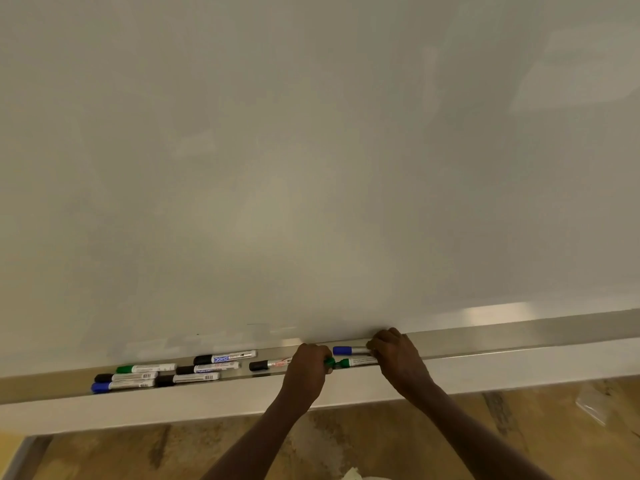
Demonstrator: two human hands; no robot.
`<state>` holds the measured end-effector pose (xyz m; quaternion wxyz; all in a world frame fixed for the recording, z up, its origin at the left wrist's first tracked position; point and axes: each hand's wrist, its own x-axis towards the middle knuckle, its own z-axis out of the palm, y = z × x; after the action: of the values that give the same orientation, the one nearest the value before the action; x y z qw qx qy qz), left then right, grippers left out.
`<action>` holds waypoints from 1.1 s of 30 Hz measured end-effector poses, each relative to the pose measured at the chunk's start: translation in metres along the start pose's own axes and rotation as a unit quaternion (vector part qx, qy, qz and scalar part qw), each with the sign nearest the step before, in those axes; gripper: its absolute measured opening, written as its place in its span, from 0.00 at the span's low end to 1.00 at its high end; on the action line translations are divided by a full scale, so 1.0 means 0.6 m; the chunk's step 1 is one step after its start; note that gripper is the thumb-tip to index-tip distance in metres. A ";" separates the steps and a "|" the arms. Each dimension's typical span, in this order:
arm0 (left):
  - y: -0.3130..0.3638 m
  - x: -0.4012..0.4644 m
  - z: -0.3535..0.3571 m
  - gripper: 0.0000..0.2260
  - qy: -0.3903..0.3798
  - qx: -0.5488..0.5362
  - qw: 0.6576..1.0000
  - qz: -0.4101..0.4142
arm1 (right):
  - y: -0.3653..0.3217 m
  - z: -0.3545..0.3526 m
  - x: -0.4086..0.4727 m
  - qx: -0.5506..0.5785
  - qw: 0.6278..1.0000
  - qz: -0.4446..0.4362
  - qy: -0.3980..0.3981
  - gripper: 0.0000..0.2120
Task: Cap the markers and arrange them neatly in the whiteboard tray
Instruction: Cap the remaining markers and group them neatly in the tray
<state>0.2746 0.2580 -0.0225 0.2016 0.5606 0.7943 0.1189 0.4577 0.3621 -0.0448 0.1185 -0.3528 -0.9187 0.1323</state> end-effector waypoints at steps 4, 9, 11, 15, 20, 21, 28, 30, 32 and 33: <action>-0.004 0.001 -0.002 0.09 0.015 0.005 1.000 0.008 | 0.006 -0.003 -0.011 -0.014 0.998 -0.052 -0.033 0.10; -0.003 0.001 -0.011 0.10 0.036 -0.067 0.997 -0.001 | 0.016 -0.005 -0.012 -0.071 0.991 -0.098 -0.056 0.20; -0.004 0.001 -0.015 0.09 0.040 -0.104 0.994 0.007 | 0.016 -0.006 -0.010 -0.082 0.989 -0.104 -0.059 0.20; -0.004 -0.004 -0.020 0.09 0.052 -0.206 0.977 -0.016 | 0.013 -0.008 -0.019 -0.058 0.993 -0.083 -0.058 0.17; -0.006 -0.013 -0.027 0.13 0.083 -0.280 0.956 -0.018 | 0.004 -0.014 -0.025 0.015 1.000 -0.026 -0.006 0.11; -0.005 -0.016 -0.029 0.14 0.082 -0.294 0.952 -0.025 | 0.001 -0.018 -0.026 0.031 0.999 -0.018 0.010 0.11; 0.028 -0.016 -0.051 0.05 0.055 -0.594 0.742 -0.305 | -0.033 -0.042 -0.027 0.114 0.991 -0.004 0.067 0.14; 0.034 -0.018 -0.053 0.04 0.047 -0.678 0.645 -0.348 | -0.043 -0.048 -0.030 0.129 0.989 -0.017 0.070 0.14; 0.034 -0.021 -0.048 0.06 0.044 -0.707 0.604 -0.365 | -0.052 -0.052 -0.031 0.128 0.989 -0.028 0.068 0.15; 0.034 -0.022 -0.047 0.07 0.042 -0.714 0.594 -0.368 | -0.055 -0.053 -0.032 0.120 0.990 -0.032 0.065 0.15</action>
<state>0.2826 0.2537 0.0134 0.5307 -0.1087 0.6015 0.5872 0.4611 0.3307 -0.0065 0.2238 -0.3147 -0.8970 0.2149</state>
